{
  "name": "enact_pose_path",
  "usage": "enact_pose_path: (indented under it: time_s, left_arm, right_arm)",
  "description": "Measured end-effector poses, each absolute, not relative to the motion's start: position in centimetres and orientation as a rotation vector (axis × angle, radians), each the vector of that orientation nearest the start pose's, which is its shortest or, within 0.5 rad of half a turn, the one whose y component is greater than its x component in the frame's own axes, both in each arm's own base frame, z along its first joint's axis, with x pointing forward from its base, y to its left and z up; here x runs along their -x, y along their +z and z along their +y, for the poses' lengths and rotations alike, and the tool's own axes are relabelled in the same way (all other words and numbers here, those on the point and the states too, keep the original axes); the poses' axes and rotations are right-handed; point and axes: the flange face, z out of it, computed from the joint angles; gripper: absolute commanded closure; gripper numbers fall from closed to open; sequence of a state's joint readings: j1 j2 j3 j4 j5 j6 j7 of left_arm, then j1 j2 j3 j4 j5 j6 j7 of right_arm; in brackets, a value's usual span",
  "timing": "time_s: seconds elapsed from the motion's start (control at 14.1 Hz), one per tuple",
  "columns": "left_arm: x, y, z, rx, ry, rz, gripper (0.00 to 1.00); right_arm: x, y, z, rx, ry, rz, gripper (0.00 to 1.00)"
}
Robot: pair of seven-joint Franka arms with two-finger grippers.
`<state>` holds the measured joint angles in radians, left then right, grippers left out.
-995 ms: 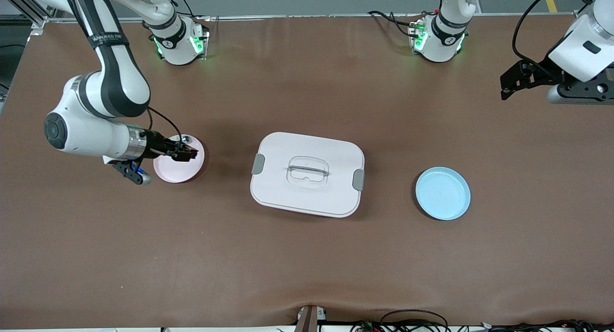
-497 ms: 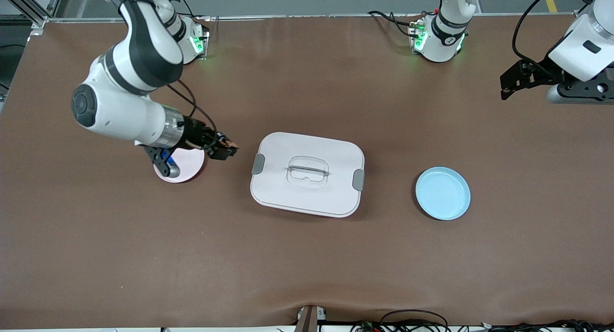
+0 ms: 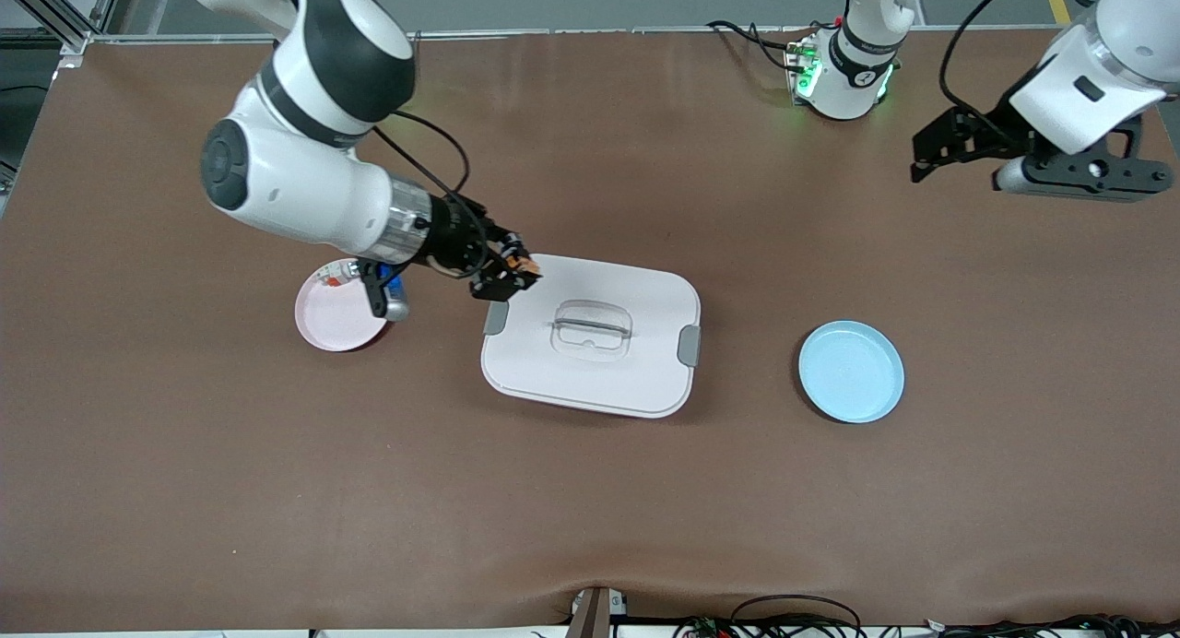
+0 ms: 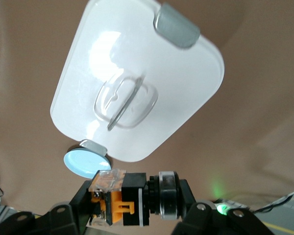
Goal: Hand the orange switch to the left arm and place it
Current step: 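Hold the switch above the box while the left gripper reaches it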
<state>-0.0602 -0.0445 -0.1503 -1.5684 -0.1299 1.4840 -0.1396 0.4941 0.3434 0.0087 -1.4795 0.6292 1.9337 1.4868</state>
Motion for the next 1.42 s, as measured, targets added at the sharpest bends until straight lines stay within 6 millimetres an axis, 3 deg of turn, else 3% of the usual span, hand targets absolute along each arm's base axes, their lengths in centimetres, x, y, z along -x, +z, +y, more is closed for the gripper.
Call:
enact_pose_path:
  time_s: [0.43,0.78,1.21,1.42]
  left_arm:
    - [-51.0,65.1,-18.5,3.39,0.026,0.257,0.0]
    - [-52.3,64.1,-19.9,3.535,0.026,0.238,0.0]
    - [-56.6,60.2,-21.2,3.753,0.061,0.114,0.0]
    - [-57.6,60.4,-22.2,3.782,0.049,0.137,0.0]
  right_arm:
    - [-59.4,50.8,43.8,1.95,0.742,1.722,1.0]
    - [-59.3,51.0,48.4,1.802,0.737,1.755,1.0]
    - [-59.2,54.4,49.0,1.687,0.764,1.8,1.0]
    - [-59.2,55.2,49.1,1.658,0.767,1.8,1.0]
